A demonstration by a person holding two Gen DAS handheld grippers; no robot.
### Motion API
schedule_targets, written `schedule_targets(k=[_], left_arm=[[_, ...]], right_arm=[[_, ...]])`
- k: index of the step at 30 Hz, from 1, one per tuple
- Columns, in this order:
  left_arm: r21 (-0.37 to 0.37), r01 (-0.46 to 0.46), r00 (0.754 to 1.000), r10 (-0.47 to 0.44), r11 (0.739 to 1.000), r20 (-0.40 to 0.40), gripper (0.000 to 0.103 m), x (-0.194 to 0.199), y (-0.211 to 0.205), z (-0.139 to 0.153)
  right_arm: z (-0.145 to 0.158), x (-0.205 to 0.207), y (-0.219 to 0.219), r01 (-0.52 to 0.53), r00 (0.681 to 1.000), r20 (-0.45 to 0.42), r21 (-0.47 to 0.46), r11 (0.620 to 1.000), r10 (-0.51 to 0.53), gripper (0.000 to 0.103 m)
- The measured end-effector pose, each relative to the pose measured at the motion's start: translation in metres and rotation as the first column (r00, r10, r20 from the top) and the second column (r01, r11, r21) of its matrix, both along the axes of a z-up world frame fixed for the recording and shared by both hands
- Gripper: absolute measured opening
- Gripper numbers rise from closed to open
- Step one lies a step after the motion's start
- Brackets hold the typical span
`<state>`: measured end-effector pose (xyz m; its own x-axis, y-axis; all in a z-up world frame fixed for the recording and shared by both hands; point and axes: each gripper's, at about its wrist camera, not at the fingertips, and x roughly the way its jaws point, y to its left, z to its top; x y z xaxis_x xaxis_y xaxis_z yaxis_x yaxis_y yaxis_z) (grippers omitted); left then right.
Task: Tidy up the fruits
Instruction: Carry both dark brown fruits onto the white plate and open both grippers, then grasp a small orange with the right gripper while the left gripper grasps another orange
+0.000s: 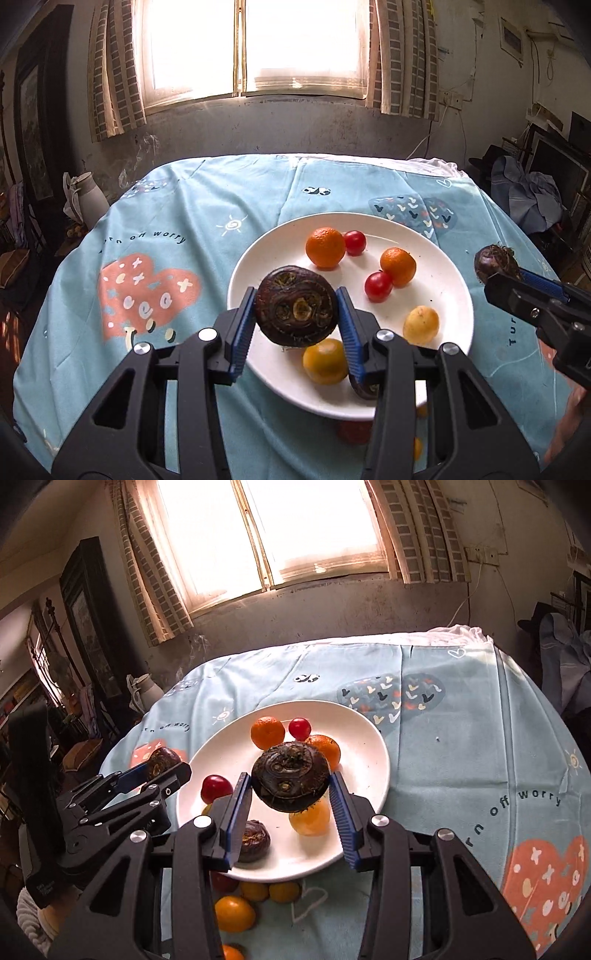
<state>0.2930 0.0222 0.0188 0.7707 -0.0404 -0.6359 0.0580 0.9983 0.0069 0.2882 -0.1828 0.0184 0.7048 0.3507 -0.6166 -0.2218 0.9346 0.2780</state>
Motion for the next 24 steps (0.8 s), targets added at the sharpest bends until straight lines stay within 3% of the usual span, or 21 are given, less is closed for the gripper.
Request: schedule_targets(k=[7,9,10,11,12,16,20,24], left_arm=[[-0.016,0.003,0.998,-0.004,1.000,-0.069,0.045,0.049,-0.002,-0.029],[0.018,0.000,0.999,0.001,1.000,-0.053,0.065,0.050,-0.004,-0.030],[0.029,-0.008,0.999,0.009,1.000,-0.034,0.068,0.049,-0.005,-0.029],[0.032,-0.016,1.000,0.016,0.999,-0.020,0.069,0.047,-0.004,-0.028],[0.024,-0.014,1.000,0.014,1.000,-0.018,0.069,0.046,-0.003,-0.026],[0.022,-0.019,1.000,0.019,1.000,0.000,0.070,0.035,0.000,-0.017],[0.044,-0.026,0.999,0.024,0.999,0.032,0.080,0.012,0.001,-0.009],[0.052,-0.023,0.999,0.021,0.998,0.031,0.082,-0.020,0.003,-0.010]], right_arm=[[-0.039,0.045,0.027,-0.077,0.993,-0.098,-0.039,0.996,0.073,0.044],[-0.043,0.049,0.030,-0.102,0.988,-0.119,-0.039,0.994,0.096,0.049],[-0.043,0.049,0.029,-0.091,0.990,-0.114,-0.043,0.995,0.086,0.054],[-0.042,0.048,0.026,-0.075,0.993,-0.100,-0.045,0.996,0.070,0.063],[-0.041,0.046,0.024,-0.070,0.994,-0.087,-0.039,0.997,0.066,0.064],[-0.025,0.035,0.019,-0.070,0.996,-0.054,-0.010,0.998,0.069,0.064],[0.001,0.010,0.017,-0.079,0.997,0.011,0.001,0.997,0.079,0.064],[0.015,-0.018,0.019,-0.097,0.994,0.045,-0.007,0.995,0.097,0.065]])
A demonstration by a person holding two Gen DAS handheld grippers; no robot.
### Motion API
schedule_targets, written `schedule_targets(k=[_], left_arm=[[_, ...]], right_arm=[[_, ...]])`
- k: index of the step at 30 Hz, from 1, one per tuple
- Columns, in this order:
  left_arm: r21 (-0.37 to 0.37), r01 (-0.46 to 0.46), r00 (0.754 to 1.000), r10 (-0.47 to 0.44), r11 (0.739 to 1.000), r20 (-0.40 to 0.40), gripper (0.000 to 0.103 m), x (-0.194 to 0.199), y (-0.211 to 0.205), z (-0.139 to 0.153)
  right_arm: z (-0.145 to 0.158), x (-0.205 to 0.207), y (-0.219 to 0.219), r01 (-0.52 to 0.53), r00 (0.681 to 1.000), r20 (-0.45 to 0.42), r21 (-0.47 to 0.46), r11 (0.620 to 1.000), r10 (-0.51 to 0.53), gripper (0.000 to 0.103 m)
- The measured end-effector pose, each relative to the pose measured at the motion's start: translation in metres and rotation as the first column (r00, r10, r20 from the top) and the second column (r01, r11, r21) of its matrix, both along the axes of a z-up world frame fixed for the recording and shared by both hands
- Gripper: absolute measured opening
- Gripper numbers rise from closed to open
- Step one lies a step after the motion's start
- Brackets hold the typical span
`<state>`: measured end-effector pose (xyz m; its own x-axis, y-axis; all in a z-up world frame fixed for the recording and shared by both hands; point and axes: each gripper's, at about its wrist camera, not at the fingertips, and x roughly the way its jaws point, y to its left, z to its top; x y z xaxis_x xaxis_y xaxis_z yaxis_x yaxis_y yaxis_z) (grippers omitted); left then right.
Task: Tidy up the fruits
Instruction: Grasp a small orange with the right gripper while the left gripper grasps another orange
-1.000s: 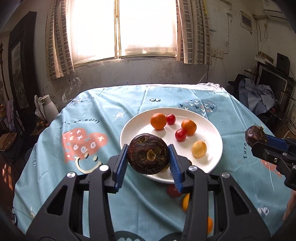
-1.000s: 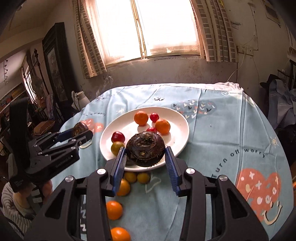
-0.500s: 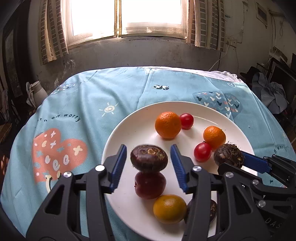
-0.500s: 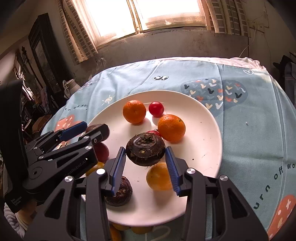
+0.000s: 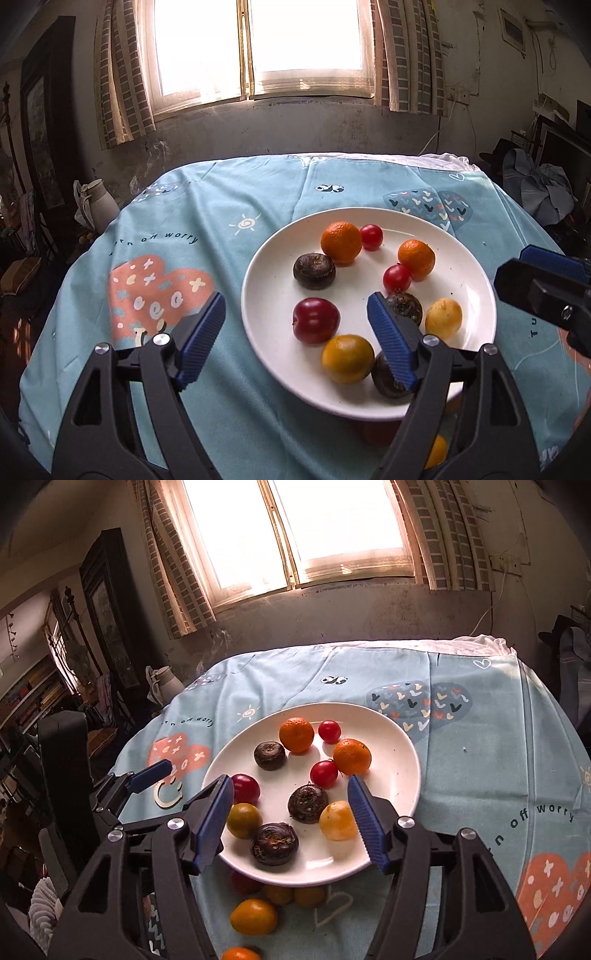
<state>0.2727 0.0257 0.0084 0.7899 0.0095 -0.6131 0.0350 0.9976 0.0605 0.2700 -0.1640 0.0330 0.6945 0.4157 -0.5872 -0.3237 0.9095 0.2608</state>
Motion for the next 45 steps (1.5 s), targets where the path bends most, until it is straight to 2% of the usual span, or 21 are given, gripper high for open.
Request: schedule_targets(k=[4,9,13,15,17,18,20,28,31,33,35,37,40,42,45], left_arm=[[-0.005,0.014,1.000,-0.014,1.000,-0.002,0.085,-0.039,0.001,-0.006],[0.056,0.052,0.997,-0.054,0.997,0.046,0.094,-0.090,-0.007,-0.012],[0.101,0.031,0.998,-0.036,0.994,0.049,0.097,-0.113,-0.003,-0.020],[0.084,0.014,0.999,-0.017,0.996,0.033,0.098,-0.117,0.004,-0.021],[0.052,0.014,1.000,-0.015,0.999,0.016,0.098,-0.120,0.011,-0.023],[0.040,0.018,1.000,-0.018,0.999,0.009,0.098,-0.121,0.012,-0.024],[0.039,0.031,0.999,-0.031,0.999,0.005,0.098,-0.124,0.011,-0.026],[0.054,0.031,0.999,-0.030,0.998,-0.015,0.098,-0.120,0.007,-0.031],[0.047,0.062,0.998,-0.062,0.997,-0.010,0.098,-0.122,0.003,-0.031],[0.054,0.092,0.996,-0.092,0.994,-0.002,0.098,-0.126,-0.003,-0.030],[0.064,0.132,0.991,-0.132,0.989,0.003,0.098,-0.129,-0.012,-0.030],[0.076,0.172,0.985,-0.173,0.982,0.005,0.098,-0.133,-0.021,-0.031],[0.079,0.230,0.973,-0.229,0.970,-0.017,0.098,-0.135,-0.038,-0.035],[0.095,0.265,0.964,-0.262,0.960,-0.044,0.098,-0.134,-0.051,-0.040],[0.135,0.280,0.960,-0.276,0.950,-0.049,0.097,-0.133,-0.064,-0.044]], right_arm=[[-0.002,-0.032,0.004,-0.026,1.000,0.004,-0.030,0.999,0.026,0.065],[-0.024,-0.088,-0.008,-0.051,0.999,0.007,-0.029,0.998,0.051,0.065],[-0.049,-0.126,-0.017,-0.095,0.994,-0.052,-0.062,0.994,0.091,0.065],[-0.061,-0.140,-0.019,-0.123,0.991,-0.070,-0.069,0.990,0.118,0.065],[-0.074,-0.144,-0.019,-0.113,0.987,-0.123,-0.097,0.989,0.101,0.065],[-0.077,-0.142,-0.020,-0.121,0.983,-0.148,-0.079,0.990,0.108,0.065],[-0.078,-0.139,-0.023,-0.110,0.983,-0.152,-0.064,0.992,0.099,0.065],[-0.090,-0.132,-0.010,-0.171,0.961,-0.230,-0.066,0.983,0.152,0.049],[-0.096,-0.133,-0.002,-0.220,0.942,-0.271,-0.051,0.974,0.198,0.040],[-0.095,-0.134,0.000,-0.227,0.942,-0.265,-0.059,0.972,0.204,0.039],[-0.091,-0.136,-0.005,-0.217,0.950,-0.241,-0.048,0.975,0.200,0.039],[-0.078,-0.140,-0.018,-0.171,0.971,-0.180,-0.045,0.984,0.160,0.039],[-0.062,-0.136,-0.054,-0.003,0.994,-0.108,0.012,1.000,0.004,0.039],[-0.061,-0.131,-0.074,0.088,0.990,-0.111,0.053,0.995,-0.082,0.038],[-0.062,-0.129,-0.079,0.101,0.988,-0.122,0.087,0.991,-0.090,0.038]])
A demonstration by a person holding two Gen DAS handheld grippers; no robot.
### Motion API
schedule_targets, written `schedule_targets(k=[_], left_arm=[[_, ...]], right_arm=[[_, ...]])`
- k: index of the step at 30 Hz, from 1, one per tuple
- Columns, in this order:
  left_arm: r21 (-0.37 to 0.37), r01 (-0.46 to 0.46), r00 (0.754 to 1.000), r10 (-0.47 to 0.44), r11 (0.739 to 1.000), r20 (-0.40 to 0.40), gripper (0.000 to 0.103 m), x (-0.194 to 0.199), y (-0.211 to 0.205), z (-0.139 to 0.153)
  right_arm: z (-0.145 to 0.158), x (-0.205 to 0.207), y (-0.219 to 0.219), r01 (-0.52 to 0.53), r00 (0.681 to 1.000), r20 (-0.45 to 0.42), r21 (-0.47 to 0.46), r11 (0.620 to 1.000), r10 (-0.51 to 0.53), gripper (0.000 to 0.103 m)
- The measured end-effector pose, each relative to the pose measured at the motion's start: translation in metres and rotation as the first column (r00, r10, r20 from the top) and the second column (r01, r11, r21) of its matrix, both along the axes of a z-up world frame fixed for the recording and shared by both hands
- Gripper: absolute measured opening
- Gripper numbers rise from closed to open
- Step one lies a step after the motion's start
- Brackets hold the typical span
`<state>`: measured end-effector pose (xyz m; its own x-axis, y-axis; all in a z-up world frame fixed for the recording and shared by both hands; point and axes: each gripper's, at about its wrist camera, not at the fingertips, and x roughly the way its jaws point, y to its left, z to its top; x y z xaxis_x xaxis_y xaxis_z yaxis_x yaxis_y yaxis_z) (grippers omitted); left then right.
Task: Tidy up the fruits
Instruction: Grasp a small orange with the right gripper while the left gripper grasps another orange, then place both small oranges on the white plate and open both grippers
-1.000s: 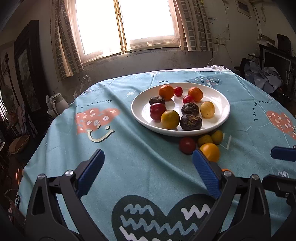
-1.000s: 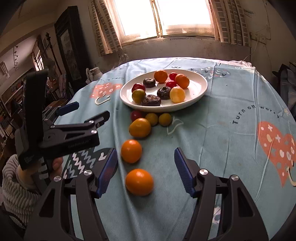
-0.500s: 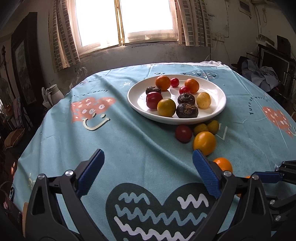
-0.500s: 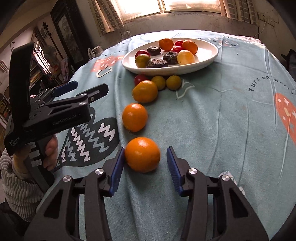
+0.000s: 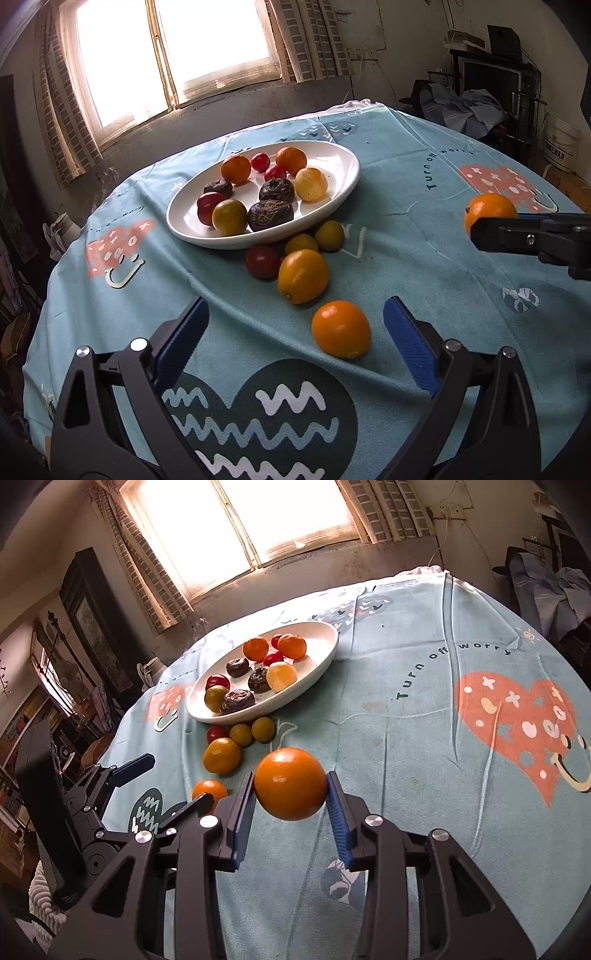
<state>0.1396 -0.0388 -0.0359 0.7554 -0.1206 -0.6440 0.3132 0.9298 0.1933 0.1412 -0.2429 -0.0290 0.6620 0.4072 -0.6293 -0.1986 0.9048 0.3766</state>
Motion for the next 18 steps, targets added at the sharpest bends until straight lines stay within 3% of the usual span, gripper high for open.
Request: schedule_targets(k=[2,6,11,13,14,18], left_arm=[[-0.006,0.003,1.000,-0.003,1.000,-0.018,0.091,0.004,-0.002,-0.003],[-0.061,0.051,0.991,-0.058,0.997,-0.119,0.053,0.018,-0.004,-0.013],[-0.098,0.059,0.972,-0.080,0.993,-0.219,0.050,0.029,-0.003,-0.027],[-0.124,0.055,0.971,-0.082,0.991,-0.226,0.045,0.028,0.001,-0.027],[-0.133,0.057,0.970,-0.086,0.989,-0.225,0.036,0.027,0.003,-0.026],[-0.123,0.050,0.982,-0.071,0.991,-0.174,0.036,0.020,0.004,-0.019]], right_arm=[[0.000,0.000,0.002,-0.012,1.000,-0.002,-0.001,1.000,0.012,0.038],[-0.002,0.000,0.002,-0.010,1.000,-0.014,0.002,1.000,0.010,0.038],[-0.003,0.001,0.001,-0.016,1.000,-0.023,0.009,1.000,0.016,0.038],[-0.003,0.001,0.001,-0.016,1.000,-0.024,0.009,1.000,0.016,0.038],[-0.003,0.001,0.001,-0.016,1.000,-0.023,0.009,1.000,0.016,0.038],[-0.005,0.002,0.002,-0.014,1.000,-0.025,0.005,1.000,0.014,0.038]])
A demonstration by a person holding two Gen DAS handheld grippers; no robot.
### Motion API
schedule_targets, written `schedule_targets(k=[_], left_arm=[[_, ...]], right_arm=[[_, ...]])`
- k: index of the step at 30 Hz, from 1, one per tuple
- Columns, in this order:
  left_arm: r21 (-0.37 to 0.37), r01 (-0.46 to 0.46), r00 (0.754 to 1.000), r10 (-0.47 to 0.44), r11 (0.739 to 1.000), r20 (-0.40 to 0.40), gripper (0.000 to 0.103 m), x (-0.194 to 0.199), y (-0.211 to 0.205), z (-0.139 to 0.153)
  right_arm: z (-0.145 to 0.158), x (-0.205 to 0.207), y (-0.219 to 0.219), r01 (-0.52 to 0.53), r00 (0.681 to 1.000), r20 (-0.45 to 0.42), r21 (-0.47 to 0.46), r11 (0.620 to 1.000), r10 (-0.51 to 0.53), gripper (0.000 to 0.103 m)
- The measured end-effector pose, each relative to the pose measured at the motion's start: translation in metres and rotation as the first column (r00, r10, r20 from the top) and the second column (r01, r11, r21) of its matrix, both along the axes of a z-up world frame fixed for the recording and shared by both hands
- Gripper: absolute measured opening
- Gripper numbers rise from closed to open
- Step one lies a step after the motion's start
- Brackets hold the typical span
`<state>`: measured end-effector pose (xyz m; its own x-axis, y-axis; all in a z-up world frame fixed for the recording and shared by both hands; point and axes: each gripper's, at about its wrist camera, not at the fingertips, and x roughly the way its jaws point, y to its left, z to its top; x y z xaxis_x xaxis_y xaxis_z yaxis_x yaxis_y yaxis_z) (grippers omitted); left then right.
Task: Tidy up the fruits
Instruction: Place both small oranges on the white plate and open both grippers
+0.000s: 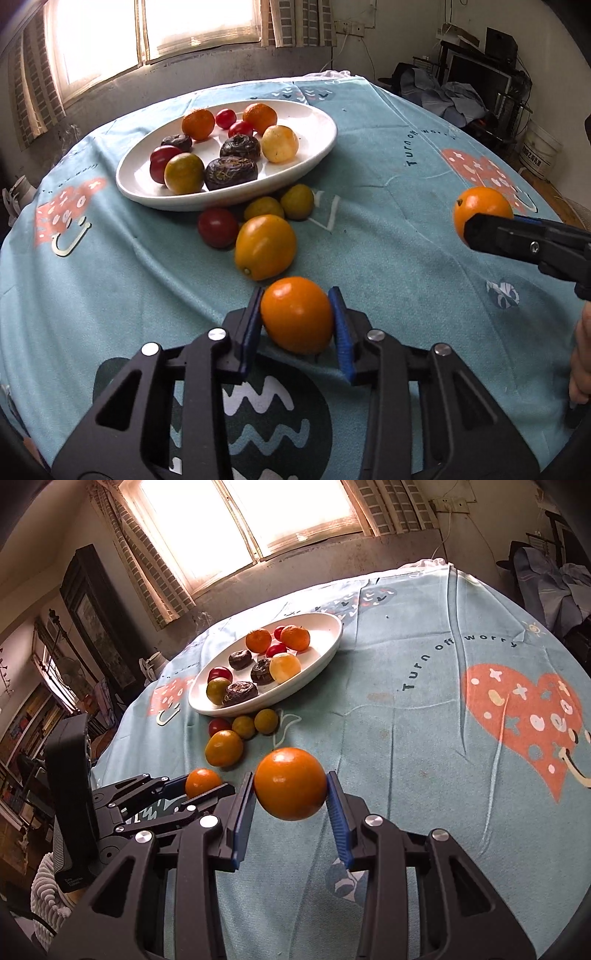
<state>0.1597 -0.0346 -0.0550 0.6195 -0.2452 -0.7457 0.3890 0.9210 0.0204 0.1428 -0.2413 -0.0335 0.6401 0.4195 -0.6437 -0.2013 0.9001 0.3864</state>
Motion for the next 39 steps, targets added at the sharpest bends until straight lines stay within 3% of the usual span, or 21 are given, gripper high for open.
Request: schedule_targets(k=[8,12,16,19,24,31,32,34,35,39], left_arm=[[-0.031,-0.110,0.983,0.114,0.993,0.144,0.036,-0.002,0.030,0.052],[-0.028,-0.191,0.965,0.192,0.981,0.180,0.036,0.033,0.042,0.084],[-0.100,-0.225,0.959,0.239,0.969,0.152,0.036,0.076,0.044,0.103],[-0.095,-0.234,0.961,0.245,0.968,0.128,0.036,0.108,0.035,0.094],[-0.050,-0.240,0.968,0.243,0.970,0.065,0.036,0.152,0.023,0.056],[-0.011,-0.241,0.969,0.242,0.970,0.048,0.036,0.181,0.021,0.033],[-0.014,-0.243,0.969,0.243,0.970,0.052,0.040,0.182,0.022,0.033],[-0.019,-0.250,0.966,0.251,0.968,0.059,0.052,0.183,0.023,0.032],[-0.020,-0.249,0.966,0.250,0.968,0.063,0.056,0.183,0.023,0.032],[-0.005,-0.252,0.965,0.252,0.968,0.074,0.065,0.179,0.022,0.033]], right_arm=[[0.007,0.007,-0.002,0.003,1.000,0.009,0.011,1.000,-0.003,0.038],[0.051,0.030,0.004,-0.012,0.998,0.064,0.010,1.000,0.012,0.039],[0.089,0.069,0.018,0.002,0.991,0.136,0.011,1.000,-0.004,0.039],[0.084,0.104,0.028,0.028,0.991,0.129,0.019,0.999,-0.030,0.039],[0.044,0.153,0.041,0.045,0.998,0.049,-0.066,0.997,-0.042,0.038],[0.008,0.186,0.044,0.050,0.998,-0.018,-0.136,0.989,-0.053,0.039],[0.006,0.190,0.044,0.051,0.998,-0.016,-0.138,0.989,-0.054,0.039],[0.004,0.194,0.045,0.063,0.998,-0.014,-0.158,0.985,-0.066,0.051],[0.005,0.193,0.044,0.076,0.997,-0.002,-0.170,0.983,-0.078,0.069],[0.017,0.183,0.038,0.099,0.994,0.058,-0.139,0.985,-0.092,0.072]])
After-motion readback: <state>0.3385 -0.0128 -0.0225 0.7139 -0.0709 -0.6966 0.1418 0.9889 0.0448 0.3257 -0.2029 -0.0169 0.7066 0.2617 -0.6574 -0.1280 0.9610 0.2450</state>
